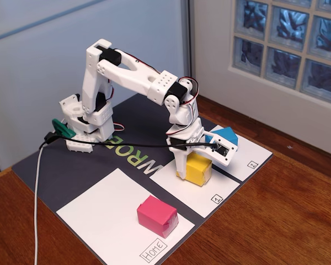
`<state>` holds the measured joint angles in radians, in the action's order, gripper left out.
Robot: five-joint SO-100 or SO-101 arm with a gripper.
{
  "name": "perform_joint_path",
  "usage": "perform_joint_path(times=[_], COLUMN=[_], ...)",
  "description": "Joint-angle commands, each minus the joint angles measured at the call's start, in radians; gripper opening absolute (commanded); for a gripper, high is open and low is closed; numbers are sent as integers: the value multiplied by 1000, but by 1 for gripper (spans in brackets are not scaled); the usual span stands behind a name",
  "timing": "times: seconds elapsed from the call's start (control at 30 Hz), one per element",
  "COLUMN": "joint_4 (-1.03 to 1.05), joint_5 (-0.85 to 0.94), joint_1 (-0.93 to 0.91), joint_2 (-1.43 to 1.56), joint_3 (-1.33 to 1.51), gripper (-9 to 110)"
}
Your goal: Move box yellow to home
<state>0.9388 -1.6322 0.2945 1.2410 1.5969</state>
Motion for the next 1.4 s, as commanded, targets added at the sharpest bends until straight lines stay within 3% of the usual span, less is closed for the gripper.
perform_joint_path(times=[0.0,0.33,0.7,1.03,1.37], joint_4=[0,69,419,686,718], joint_5=[-6,100,141,44,37], joint_1=[-12,-3,-52,-256,-538], joint_2=[55,229,439,528,523], joint_3=[-14,-26,-140,-161,-147], gripper=[-1,-1,0,0,-1])
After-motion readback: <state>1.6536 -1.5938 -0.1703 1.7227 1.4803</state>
